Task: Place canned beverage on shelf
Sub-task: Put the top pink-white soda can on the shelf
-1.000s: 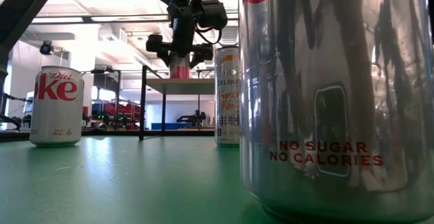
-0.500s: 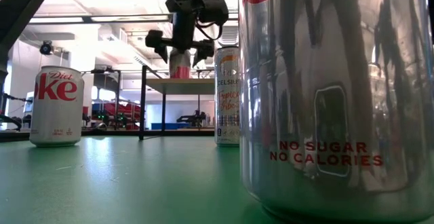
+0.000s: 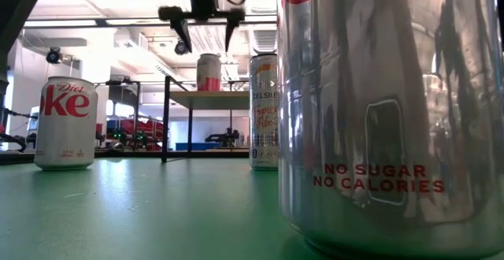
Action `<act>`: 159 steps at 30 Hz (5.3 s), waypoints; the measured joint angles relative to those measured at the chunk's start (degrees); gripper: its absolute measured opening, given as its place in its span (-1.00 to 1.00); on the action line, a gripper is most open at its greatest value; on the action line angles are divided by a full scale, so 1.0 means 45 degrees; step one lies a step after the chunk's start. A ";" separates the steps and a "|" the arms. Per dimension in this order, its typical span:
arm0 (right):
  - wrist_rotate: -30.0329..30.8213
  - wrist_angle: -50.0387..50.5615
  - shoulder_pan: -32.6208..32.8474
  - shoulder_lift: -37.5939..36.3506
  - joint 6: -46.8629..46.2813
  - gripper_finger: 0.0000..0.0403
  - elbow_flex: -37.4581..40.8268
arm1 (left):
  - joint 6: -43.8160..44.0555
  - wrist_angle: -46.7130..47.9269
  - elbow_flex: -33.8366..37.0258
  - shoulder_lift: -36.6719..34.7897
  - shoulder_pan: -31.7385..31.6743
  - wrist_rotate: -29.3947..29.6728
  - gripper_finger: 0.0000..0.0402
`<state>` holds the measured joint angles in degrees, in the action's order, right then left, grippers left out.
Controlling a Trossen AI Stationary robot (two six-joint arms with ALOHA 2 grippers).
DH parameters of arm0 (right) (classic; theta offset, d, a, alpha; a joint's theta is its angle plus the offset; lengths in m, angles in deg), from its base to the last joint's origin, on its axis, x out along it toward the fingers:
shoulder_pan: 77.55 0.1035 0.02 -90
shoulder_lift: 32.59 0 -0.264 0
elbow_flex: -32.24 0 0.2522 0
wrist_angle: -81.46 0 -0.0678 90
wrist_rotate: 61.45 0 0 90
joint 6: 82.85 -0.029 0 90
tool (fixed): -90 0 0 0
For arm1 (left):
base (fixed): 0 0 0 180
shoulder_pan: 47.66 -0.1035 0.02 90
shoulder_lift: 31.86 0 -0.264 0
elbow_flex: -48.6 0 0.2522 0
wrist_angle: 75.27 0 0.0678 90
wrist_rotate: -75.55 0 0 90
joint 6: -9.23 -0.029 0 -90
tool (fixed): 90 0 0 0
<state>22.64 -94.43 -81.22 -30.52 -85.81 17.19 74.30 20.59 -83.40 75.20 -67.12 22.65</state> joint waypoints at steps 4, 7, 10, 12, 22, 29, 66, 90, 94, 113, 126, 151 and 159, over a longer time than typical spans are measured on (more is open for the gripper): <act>0.0000 0.0005 -0.0002 0.0003 0.0000 0.77 -0.0004 | -0.0573 0.1233 -0.1399 0.0006 -0.0073 -0.0482 0.99; 0.0003 0.0005 0.0002 0.0002 0.0000 0.77 -0.0002 | -0.1158 0.1767 -0.2453 0.0065 -0.0300 -0.0991 0.99; 0.0005 0.0005 -0.0001 -0.0001 0.0000 0.77 -0.0002 | -0.1657 0.1763 -0.2964 0.0086 -0.0775 -0.1839 0.99; 0.0001 0.0026 -0.0002 0.0004 0.0000 0.77 -0.0004 | -0.2050 0.1773 -0.2992 0.0108 -0.1129 -0.2591 0.99; 0.0005 0.0024 -0.0002 0.0003 0.0000 0.77 -0.0003 | -0.4358 0.1760 -0.2612 0.0122 -0.1937 -0.5669 0.99; 0.0005 0.0024 0.0000 0.0001 0.0000 0.77 -0.0001 | -1.3471 0.1755 -0.2749 0.0078 -0.1956 -0.5375 0.99; 0.0005 0.0101 -0.0001 -0.0001 0.0000 0.77 -0.0004 | -2.0562 0.1758 -0.3460 -0.0125 -0.4788 -0.7072 0.99; 0.0005 0.0098 0.0001 -0.0001 0.0000 0.77 0.0000 | -2.4795 0.0344 -0.2355 -0.0055 -0.5398 -0.9014 0.99; 0.0005 0.0102 0.0001 -0.0001 0.0000 0.77 0.0001 | -2.4877 0.0318 -0.2520 0.0381 -0.5471 -0.9170 0.99; 0.0005 0.0097 0.0002 -0.0001 0.0000 0.77 -0.0003 | -2.5413 0.1328 -0.3554 0.1764 -0.6012 -1.0151 0.95; 0.0000 0.0097 -0.0002 -0.0001 0.0000 0.77 -0.0004 | -2.6022 0.1230 -0.3554 0.1764 -0.6012 -1.0576 0.45; 0.0005 0.0099 0.0002 -0.0001 0.0000 0.77 -0.0004 | -2.2920 0.1133 -0.3564 0.1759 -0.6007 -1.0569 0.29; 0.0000 0.0098 0.0002 -0.0001 0.0000 0.77 -0.0004 | -2.1903 0.1193 -0.3573 0.1749 -0.5948 -1.0428 0.33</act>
<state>22.64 -93.99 -81.21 -30.53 -85.81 17.18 -24.27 25.96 -99.47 83.07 -93.89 -24.27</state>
